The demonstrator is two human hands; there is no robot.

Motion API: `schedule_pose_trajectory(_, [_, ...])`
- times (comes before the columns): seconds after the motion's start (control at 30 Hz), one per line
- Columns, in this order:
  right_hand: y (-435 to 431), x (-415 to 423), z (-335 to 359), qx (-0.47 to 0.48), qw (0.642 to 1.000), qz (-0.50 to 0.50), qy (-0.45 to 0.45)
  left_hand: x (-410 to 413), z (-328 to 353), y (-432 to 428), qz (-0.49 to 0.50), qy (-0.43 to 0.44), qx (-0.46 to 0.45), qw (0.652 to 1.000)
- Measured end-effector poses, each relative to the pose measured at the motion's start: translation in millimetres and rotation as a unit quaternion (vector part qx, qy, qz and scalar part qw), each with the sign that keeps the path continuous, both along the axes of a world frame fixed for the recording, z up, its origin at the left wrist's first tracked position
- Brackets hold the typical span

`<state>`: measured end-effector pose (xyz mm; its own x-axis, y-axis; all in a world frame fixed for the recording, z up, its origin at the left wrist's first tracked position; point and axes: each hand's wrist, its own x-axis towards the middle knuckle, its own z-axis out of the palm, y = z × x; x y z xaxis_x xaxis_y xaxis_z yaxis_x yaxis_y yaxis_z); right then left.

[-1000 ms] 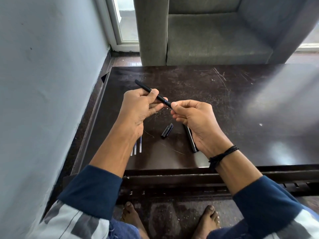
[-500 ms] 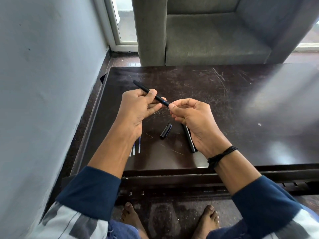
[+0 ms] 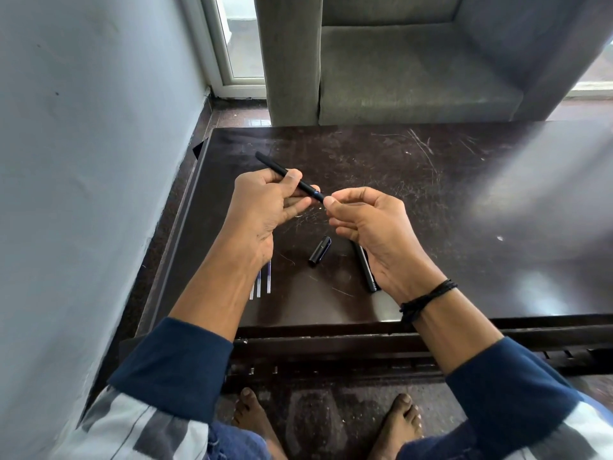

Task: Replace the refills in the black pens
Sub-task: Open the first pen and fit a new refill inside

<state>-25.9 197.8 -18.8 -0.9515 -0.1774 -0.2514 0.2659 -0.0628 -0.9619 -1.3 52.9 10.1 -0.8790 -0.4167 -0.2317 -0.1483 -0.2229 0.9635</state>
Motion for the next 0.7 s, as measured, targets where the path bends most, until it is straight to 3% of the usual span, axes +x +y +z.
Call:
schedule_pose_trajectory(0.13, [-0.1, 2.1, 1.5, 0.001, 1.000, 0.009, -0.027, 0.0, -0.9, 0.2, -0.003, 0.003, 0.001, 1.000])
schedule_pose_trajectory(0.7, [-1.8, 0.6, -1.5, 0.007, 1.000, 0.000, 0.011, -0.1, -0.9, 0.2, -0.004, -0.003, -0.001, 1.000])
